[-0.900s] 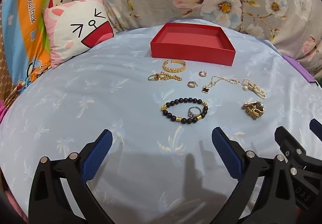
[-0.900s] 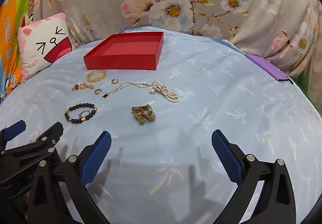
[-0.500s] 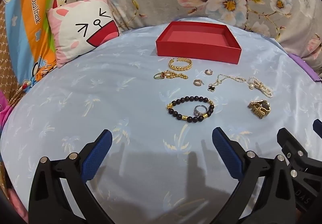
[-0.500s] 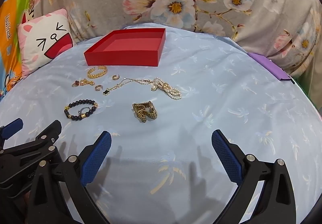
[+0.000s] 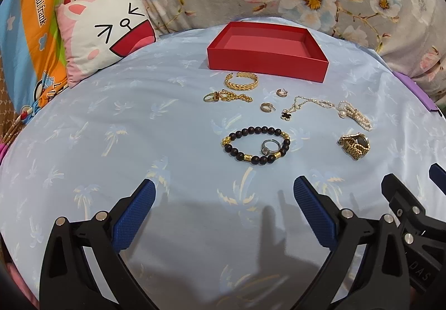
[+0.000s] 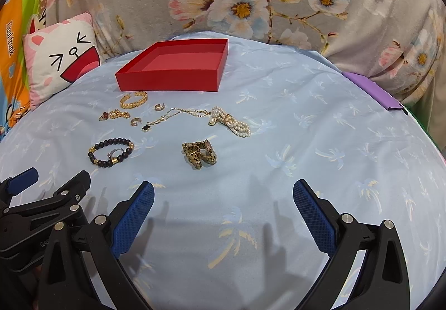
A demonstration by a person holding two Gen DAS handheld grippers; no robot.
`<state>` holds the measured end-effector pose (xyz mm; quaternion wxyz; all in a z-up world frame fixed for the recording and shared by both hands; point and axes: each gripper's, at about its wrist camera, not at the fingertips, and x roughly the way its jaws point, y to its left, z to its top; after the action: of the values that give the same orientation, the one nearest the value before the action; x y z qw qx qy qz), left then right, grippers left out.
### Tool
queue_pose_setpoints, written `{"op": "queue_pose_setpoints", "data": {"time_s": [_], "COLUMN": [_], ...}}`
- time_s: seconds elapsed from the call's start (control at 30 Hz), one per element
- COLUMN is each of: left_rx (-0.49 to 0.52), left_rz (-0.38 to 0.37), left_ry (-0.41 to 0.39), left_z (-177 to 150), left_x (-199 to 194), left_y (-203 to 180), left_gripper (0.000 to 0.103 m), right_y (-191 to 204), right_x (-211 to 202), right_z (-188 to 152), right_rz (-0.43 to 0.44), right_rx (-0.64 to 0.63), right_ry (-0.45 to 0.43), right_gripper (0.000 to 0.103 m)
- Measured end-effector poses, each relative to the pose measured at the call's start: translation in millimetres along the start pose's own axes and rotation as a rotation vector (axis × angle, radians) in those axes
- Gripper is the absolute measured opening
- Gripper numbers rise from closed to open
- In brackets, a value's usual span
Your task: Organize jewelry
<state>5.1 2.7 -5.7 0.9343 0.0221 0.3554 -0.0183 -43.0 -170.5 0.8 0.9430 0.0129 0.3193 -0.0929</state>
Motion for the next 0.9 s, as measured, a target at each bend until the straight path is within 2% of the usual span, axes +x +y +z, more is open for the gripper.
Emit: {"op": "queue_pose_setpoints", "data": {"time_s": [0.9], "left_rx": [0.011], "left_rz": [-0.002], "left_ry": [-0.004], "left_z": [0.9], "left_x": [-0.4], "left_y": [-3.9], "left_gripper": [0.096], "right_y": [-3.2], "right_x": [-3.3], "right_z": [0.1], "right_rz": [-0.001], "right_rx": [0.009], "right_ry": [-0.01], "right_gripper": [0.098]}}
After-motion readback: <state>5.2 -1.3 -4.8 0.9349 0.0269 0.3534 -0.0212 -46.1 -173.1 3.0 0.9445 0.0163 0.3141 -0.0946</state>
